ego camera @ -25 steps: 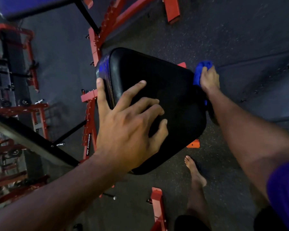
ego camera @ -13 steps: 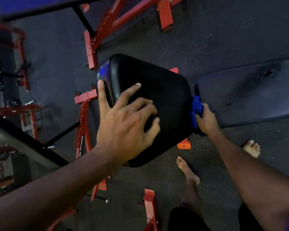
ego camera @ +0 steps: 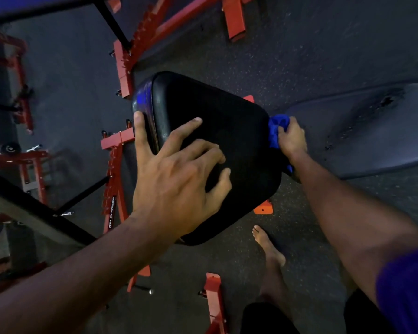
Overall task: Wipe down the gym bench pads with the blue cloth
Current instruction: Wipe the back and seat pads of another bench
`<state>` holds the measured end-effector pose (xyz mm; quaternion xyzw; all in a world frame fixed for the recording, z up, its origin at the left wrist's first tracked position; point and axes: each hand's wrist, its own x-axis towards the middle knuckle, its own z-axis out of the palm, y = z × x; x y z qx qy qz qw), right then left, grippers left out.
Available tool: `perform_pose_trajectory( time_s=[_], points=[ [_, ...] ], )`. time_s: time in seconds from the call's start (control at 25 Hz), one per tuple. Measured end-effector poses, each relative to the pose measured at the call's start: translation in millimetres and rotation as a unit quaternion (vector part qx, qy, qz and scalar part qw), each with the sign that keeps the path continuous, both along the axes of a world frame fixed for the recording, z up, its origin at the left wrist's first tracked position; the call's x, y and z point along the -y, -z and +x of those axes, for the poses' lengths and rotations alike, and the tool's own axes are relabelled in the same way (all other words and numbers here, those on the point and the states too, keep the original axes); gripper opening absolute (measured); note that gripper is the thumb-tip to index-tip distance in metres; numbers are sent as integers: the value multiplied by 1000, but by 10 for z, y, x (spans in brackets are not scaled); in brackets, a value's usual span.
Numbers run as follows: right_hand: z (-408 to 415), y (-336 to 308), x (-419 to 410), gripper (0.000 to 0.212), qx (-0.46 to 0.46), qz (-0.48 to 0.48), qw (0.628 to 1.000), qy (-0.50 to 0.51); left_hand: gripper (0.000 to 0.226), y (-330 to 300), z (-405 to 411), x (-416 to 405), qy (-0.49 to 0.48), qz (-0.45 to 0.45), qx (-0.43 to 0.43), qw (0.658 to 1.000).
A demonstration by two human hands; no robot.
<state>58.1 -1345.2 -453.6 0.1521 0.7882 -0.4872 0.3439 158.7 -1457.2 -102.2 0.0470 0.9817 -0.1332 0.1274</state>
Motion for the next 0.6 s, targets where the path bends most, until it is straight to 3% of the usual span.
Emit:
perform_pose_trajectory(
  time_s=[0.12,0.24,0.36,0.44,0.52,0.6],
  points=[
    [-75,-159,-60,28,-73,-64,992,86,34,22,0,-2,7,1,-8,1000],
    [-45,-357,-338,27,-91,-105,990,14,34,18,-8,4,8,15,-17,1000],
    [290,-663,-784,15,-45,-175,980,88,35,12,33,1,2,31,-52,998],
    [594,-1042,-1058,17,42,-262,943,203,38,-26,56,2,-33,98,-110,988],
    [827,-1476,-1258,30,123,-354,889,264,44,-80,80,7,-131,201,-183,953],
    [960,-1839,-1374,39,155,-419,857,257,50,-110,73,39,-266,301,-217,890]
  ],
)
